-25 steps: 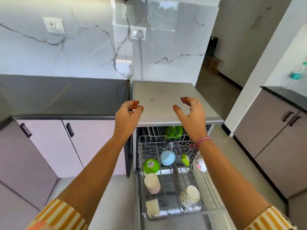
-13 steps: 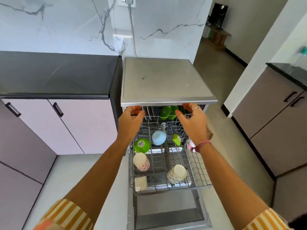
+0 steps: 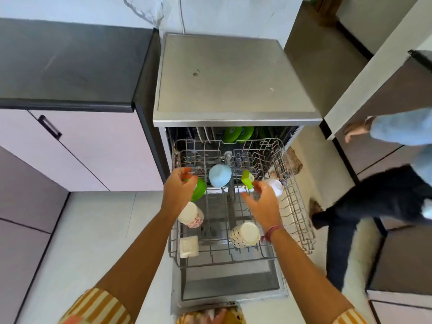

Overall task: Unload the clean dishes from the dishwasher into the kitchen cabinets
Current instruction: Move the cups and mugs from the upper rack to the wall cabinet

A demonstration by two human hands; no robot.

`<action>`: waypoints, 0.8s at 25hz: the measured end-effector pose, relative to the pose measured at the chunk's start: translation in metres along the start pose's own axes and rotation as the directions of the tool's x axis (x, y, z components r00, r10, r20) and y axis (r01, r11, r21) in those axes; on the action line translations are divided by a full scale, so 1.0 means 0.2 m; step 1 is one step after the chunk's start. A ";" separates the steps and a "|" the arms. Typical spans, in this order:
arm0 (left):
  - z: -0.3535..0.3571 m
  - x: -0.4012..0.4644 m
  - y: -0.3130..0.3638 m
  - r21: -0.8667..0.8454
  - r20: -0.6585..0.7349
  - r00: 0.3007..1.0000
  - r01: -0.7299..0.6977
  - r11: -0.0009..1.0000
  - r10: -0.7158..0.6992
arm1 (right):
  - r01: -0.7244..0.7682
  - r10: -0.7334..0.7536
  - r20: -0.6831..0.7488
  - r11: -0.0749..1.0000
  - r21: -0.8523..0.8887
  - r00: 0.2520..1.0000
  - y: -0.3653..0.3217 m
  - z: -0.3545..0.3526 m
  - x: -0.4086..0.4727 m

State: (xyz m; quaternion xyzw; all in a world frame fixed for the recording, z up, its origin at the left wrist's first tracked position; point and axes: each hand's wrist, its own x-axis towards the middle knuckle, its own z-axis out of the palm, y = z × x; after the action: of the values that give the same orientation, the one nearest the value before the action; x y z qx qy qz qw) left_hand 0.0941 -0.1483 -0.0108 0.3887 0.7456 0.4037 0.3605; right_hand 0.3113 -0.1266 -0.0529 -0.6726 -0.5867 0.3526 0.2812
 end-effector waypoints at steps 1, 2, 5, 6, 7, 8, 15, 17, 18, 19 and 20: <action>0.04 0.03 -0.09 0.041 0.010 0.998 0.054 0.998 -0.054 | -0.072 0.073 0.051 0.997 -0.030 0.996 0.11 0.05 0.01; 0.09 0.06 -0.19 0.079 0.019 0.994 0.110 0.991 -0.112 | -0.131 0.136 0.090 0.989 -0.062 0.987 0.23 0.10 0.01; 0.24 0.14 -0.51 0.134 0.037 0.961 0.266 0.955 -0.273 | -0.253 0.273 0.121 0.954 -0.162 0.954 0.56 0.24 0.01; 0.29 0.16 -0.59 0.144 0.042 0.948 0.306 0.941 -0.315 | -0.287 0.312 0.116 0.938 -0.193 0.943 0.65 0.29 0.00; 0.33 0.18 -0.67 0.163 0.048 0.935 0.340 0.926 -0.352 | -0.317 0.344 0.108 0.925 -0.208 0.933 0.71 0.32 -0.01; 0.37 0.19 -0.73 0.199 0.052 0.922 0.367 0.909 -0.384 | -0.343 0.366 0.106 0.921 -0.187 0.925 0.76 0.35 -0.02; 0.55 0.19 -0.88 0.620 -0.012 0.967 0.206 0.757 -0.254 | -0.273 0.305 0.160 0.942 -0.192 0.939 0.88 0.43 -0.04; 0.54 0.21 -0.91 0.700 -0.005 0.975 0.163 0.696 -0.223 | -0.256 0.292 0.137 0.939 -0.229 0.947 0.89 0.44 -0.06; 0.53 0.22 -0.92 0.720 0.001 0.976 0.151 0.678 -0.218 | -0.264 0.298 0.125 0.936 -0.233 0.946 0.91 0.44 -0.06; 0.52 0.22 -0.93 0.723 0.003 0.979 0.139 0.677 -0.204 | -0.279 0.307 0.111 0.935 -0.218 0.945 0.92 0.44 -0.06; 0.51 0.22 -0.93 0.716 0.003 0.982 0.130 0.686 -0.189 | -0.291 0.312 0.091 0.937 -0.194 0.946 0.91 0.44 -0.06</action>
State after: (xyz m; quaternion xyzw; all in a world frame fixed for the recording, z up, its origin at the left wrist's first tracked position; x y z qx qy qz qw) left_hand 0.1087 -0.1457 -0.2269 0.4466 0.8600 0.0361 0.2440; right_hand 0.3481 -0.1700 -0.2475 -0.7547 -0.5214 0.3776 0.1269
